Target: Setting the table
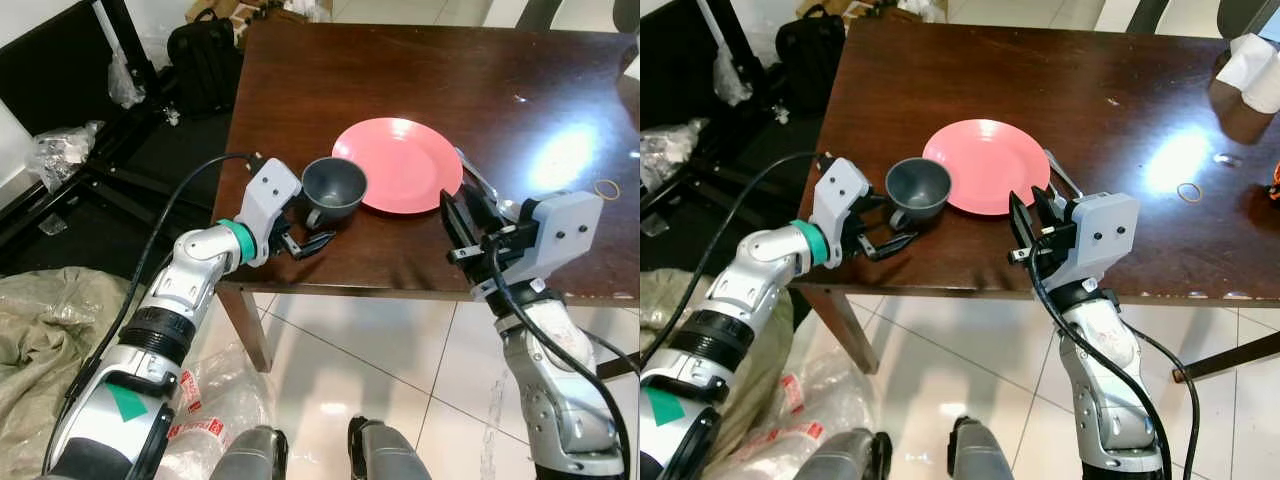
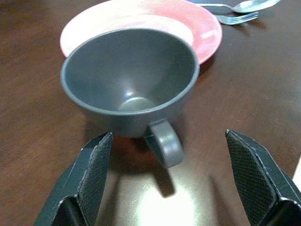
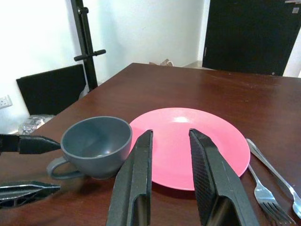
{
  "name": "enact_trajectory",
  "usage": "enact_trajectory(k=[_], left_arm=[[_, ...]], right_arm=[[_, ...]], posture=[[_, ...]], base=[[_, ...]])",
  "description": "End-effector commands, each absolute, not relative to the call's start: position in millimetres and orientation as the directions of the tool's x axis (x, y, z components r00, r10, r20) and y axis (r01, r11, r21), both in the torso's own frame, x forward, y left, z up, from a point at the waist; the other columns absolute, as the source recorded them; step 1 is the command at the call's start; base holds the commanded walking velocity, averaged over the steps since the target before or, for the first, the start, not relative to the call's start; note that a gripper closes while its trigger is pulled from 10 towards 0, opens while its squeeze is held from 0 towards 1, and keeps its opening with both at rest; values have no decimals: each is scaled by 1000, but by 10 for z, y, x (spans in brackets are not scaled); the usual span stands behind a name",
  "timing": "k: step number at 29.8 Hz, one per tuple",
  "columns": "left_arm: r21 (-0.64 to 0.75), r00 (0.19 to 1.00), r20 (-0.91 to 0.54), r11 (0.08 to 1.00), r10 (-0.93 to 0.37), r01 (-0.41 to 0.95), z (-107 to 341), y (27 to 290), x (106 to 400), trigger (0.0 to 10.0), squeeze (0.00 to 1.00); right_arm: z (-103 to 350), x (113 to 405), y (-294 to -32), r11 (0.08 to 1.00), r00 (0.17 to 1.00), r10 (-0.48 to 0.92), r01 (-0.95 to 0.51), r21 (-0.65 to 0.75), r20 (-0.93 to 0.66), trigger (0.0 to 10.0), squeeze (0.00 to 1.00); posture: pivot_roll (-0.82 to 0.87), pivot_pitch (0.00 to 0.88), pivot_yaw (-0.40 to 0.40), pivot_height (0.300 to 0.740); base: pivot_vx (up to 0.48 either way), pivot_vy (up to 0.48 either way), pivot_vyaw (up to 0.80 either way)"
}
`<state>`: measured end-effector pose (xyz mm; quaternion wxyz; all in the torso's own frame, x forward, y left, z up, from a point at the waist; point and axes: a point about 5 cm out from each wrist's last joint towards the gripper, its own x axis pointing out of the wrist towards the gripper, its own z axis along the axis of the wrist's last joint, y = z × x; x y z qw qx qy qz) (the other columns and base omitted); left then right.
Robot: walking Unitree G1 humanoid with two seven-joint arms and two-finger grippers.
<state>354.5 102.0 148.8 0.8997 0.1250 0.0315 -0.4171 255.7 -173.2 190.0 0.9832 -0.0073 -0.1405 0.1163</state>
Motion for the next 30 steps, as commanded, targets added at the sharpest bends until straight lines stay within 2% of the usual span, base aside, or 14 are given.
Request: enact_trajectory(k=[1,11,12,14,21,22,23,24,25,27,28,30], left_arm=[[200,651,-179,621,-737,758,1435,1035,3537,10000,0],[185,675,-179,650,-715,737,1368,1029,3541,9882,0],[181,680,-175,656,-712,733,1366,1025,3543,8824,0],[174,688,-172,666,-705,725,1354,1019,3547,7765,0],[167,691,-171,670,-702,723,1336,1002,3544,7765,0],[162,691,-171,671,-703,723,1320,981,3537,6588,0],[156,690,-171,673,-703,723,1306,963,3531,3922,0],[156,690,-171,673,-703,723,1306,963,3531,3922,0],[151,690,-171,674,-703,724,1294,949,3525,2588,0],[151,690,-171,674,-703,724,1294,949,3525,2588,0],[147,692,-171,676,-702,722,1285,942,3524,118,0],[147,692,-171,676,-702,722,1285,942,3524,118,0]], right_arm=[[1860,2549,-1741,974,939,224,-221,-42,262,10000,0],[1849,2552,-1742,976,940,219,-216,-40,263,10000,0],[1849,2552,-1741,976,939,219,-216,-40,264,10000,0],[1847,2547,-1742,976,940,218,-215,-40,264,10000,0],[1845,2545,-1744,976,940,216,-214,-39,263,10000,0],[1845,2545,-1744,976,940,216,-213,-39,263,10000,0],[1846,2545,-1745,976,940,215,-213,-38,263,10000,0],[1846,2545,-1745,976,940,215,-213,-38,263,10000,0],[1846,2545,-1745,976,940,215,-213,-38,263,10000,0],[1846,2545,-1745,976,940,215,-213,-38,263,10000,0],[1846,2546,-1745,976,940,215,-213,-38,263,10000,0],[1846,2546,-1745,976,940,215,-213,-38,263,10000,0]], posture=[[8,77,67,740],[8,75,72,740],[7,74,72,740],[7,75,73,740],[7,76,74,740],[7,76,74,740],[8,76,72,740],[8,76,72,740],[8,76,72,740],[8,76,72,740],[9,76,70,740],[9,76,70,740]], base=[[0,0,0],[0,0,0],[0,0,0],[0,0,0],[0,0,0],[0,0,0],[0,0,0],[0,0,0],[0,0,0],[0,0,0],[0,0,0],[0,0,0]])
